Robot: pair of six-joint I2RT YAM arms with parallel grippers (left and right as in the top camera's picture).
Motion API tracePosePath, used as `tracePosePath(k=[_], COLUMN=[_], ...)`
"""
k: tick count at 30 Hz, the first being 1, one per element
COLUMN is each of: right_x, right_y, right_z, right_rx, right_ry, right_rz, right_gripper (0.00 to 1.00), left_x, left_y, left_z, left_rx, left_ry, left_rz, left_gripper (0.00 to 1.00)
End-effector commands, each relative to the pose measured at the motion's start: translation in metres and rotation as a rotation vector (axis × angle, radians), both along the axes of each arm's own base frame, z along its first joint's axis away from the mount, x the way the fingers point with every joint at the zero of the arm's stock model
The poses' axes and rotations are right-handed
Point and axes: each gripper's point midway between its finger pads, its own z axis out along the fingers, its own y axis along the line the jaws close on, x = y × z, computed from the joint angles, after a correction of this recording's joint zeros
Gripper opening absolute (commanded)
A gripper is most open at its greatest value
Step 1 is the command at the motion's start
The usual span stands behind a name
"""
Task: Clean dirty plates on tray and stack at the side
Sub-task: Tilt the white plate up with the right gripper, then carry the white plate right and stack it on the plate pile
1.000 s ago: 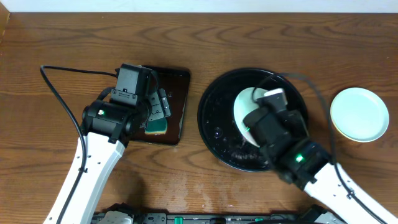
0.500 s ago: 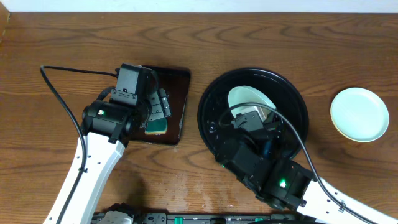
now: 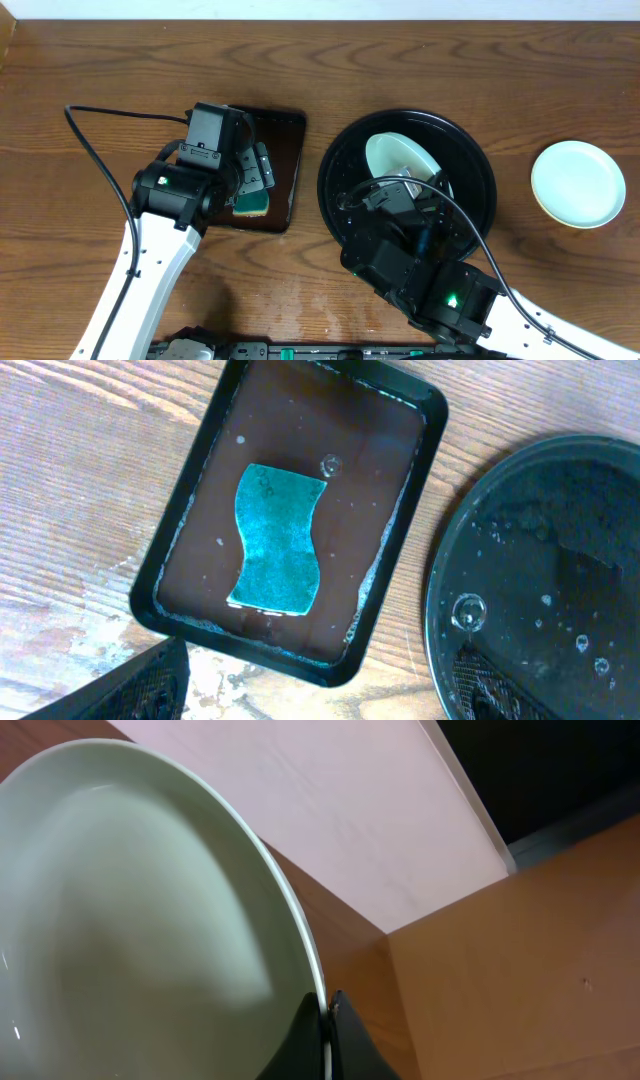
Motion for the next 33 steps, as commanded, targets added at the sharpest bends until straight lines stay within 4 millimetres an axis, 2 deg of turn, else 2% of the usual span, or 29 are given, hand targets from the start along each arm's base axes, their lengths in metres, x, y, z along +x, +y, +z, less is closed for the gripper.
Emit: tracePosePath(k=[1, 10, 13, 15, 17, 18, 20, 22, 23, 24, 25, 26, 27, 28, 29, 31, 32, 33], right_x=[-0.003, -0.002, -0.001, -0.001, 0.001, 0.003, 0.003, 0.003, 0.004, 0.005, 0.004, 0.004, 0.006, 0.007, 0.008, 0.008, 0.008, 0.009], right_y=[-0.003, -0.002, 0.007, -0.001, -0.007, 0.001, 0.011, -0.004, 0.000, 0.017, 0.025, 0.022, 0.009, 0.001, 0.004, 0.006, 0.001, -0.008], right_z=[0.010, 0.011, 0.005, 0.010, 0.018, 0.014, 0.009, 0.022, 0.022, 0.010, 0.004, 0.003, 0.011, 0.016, 0.012, 0.006, 0.007, 0.007], right_rx=[-0.026, -0.009, 0.057, 0.011, 0.058, 0.084, -0.013, -0.022, 0.052, 0.056, 0.000, -0.047, -0.047, 0.000, 0.037, -0.001, 0.007, 0.104], right_ry=[-0.031, -0.036, -0.013, -0.038, -0.093, -0.065, 0.003, -0.073, -0.090, -0.014, 0.041, 0.047, -0.005, -0.050, -0.041, 0.004, -0.010, -0.051], right_rz=[-0.009, -0.010, 0.024, -0.011, -0.059, -0.022, 0.046, -0.038, -0.035, 0.058, 0.115, 0.108, 0.031, -0.020, -0.010, 0.021, -0.006, -0.058], right_gripper=[0.01, 0.01, 0.01, 0.01, 0.01, 0.01, 0.01, 0.01, 0.01, 0.01, 0.01, 0.01, 0.01, 0.01, 0.01, 0.01, 0.01, 0.01], left_x=[0.003, 0.003, 0.003, 0.003, 0.003, 0.003, 0.003, 0.003, 0.003, 0.003, 0.003, 0.003, 0.003, 0.003, 0.003, 0.003, 0.003, 0.003], left_y=[0.001, 0.001, 0.001, 0.001, 0.001, 0.001, 0.001, 0.001, 0.001, 0.001, 0.001, 0.001, 0.001, 0.001, 0.001, 0.001, 0.001, 0.001], left_z=[0.008, 0.008, 0.008, 0.008, 0.008, 0.008, 0.008, 0.008, 0.008, 0.008, 0.008, 0.008, 0.008, 0.008, 0.008, 0.008, 0.008, 0.008], left_rx=[-0.007, -0.007, -0.007, -0.007, -0.007, -0.007, -0.007, -0.007, -0.007, -0.007, -0.007, -0.007, -0.007, -0.007, -0.007, -0.007, -0.007, -0.007], left_ry=[-0.020, -0.020, -0.020, -0.020, -0.020, -0.020, -0.020, -0.020, -0.020, -0.020, -0.020, -0.020, -0.020, -0.020, -0.020, -0.020, -0.020, -0.020], left_rz=[0.007, 0.007, 0.007, 0.007, 0.007, 0.007, 0.007, 0.007, 0.007, 0.007, 0.007, 0.007, 0.007, 0.007, 0.007, 0.007, 0.007, 0.007], left_gripper=[0.85, 0.85, 0.85, 0.85, 0.85, 0.85, 0.85, 0.85, 0.85, 0.85, 0.85, 0.85, 0.85, 0.85, 0.85, 0.85, 0.85, 0.85])
